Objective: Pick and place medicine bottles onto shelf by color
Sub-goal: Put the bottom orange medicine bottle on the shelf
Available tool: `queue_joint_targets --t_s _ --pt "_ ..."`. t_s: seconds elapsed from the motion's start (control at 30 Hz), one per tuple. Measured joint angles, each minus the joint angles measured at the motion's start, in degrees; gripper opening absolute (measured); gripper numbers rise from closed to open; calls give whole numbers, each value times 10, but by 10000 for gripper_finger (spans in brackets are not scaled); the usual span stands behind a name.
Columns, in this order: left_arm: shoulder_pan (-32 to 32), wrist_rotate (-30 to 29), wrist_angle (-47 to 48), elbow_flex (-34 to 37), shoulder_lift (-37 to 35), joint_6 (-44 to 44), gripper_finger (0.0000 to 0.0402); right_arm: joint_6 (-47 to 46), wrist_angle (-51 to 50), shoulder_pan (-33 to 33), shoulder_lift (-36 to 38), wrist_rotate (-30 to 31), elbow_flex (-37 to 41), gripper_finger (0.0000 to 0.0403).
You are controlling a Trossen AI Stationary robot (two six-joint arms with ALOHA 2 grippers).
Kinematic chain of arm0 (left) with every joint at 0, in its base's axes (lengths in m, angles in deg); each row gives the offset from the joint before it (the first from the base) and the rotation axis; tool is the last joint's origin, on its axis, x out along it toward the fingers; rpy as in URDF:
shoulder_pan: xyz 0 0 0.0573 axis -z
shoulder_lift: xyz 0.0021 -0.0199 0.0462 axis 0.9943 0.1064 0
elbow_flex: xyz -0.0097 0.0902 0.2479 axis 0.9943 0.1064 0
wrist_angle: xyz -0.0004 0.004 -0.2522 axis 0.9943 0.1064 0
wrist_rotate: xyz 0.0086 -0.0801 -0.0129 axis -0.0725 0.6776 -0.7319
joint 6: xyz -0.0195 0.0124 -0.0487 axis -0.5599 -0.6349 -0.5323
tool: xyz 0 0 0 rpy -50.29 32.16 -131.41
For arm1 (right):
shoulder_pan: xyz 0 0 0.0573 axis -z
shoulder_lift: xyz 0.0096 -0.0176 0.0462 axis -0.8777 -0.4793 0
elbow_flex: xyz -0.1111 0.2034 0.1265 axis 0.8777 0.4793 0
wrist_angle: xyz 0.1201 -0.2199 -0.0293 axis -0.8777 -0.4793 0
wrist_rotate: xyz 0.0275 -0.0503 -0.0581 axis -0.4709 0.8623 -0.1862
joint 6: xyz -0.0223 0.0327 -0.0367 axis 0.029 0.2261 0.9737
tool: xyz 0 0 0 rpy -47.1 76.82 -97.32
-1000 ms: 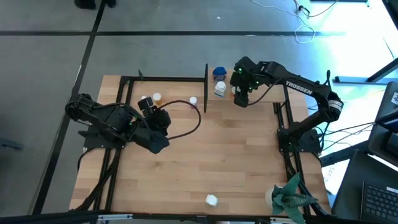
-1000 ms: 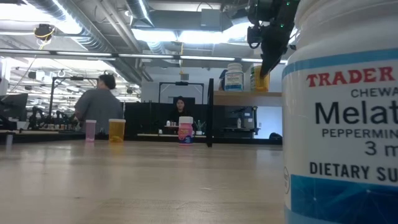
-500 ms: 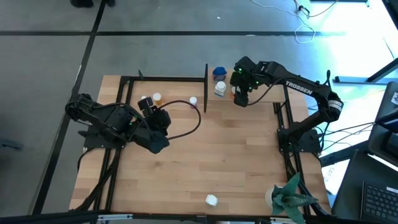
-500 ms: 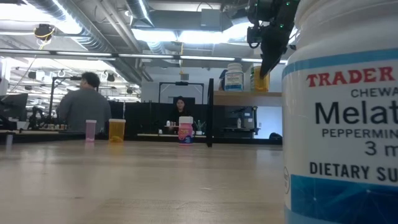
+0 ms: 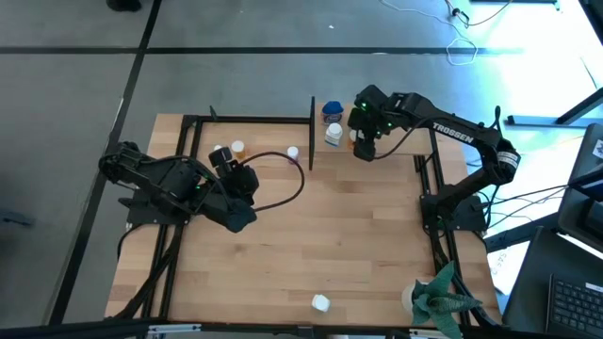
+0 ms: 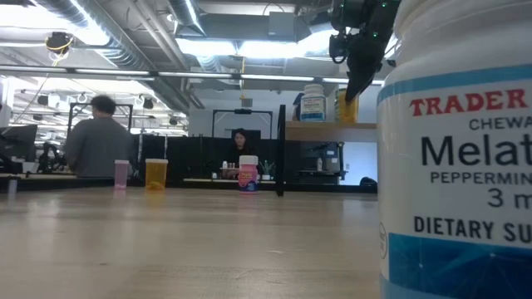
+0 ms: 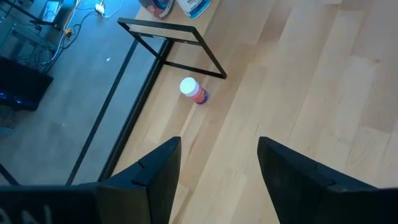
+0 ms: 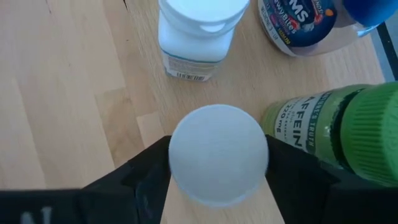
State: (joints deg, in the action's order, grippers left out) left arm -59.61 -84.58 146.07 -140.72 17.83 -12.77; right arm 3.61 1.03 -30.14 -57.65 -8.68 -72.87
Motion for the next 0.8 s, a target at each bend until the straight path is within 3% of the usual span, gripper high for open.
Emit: queue_joint_targets --t_s 0.6,0.8 --pt "0 5 0 0 0 0 207 3 2 0 0 0 0 242" --pt "0 5 0 0 0 0 207 3 2 0 0 46 0 242"
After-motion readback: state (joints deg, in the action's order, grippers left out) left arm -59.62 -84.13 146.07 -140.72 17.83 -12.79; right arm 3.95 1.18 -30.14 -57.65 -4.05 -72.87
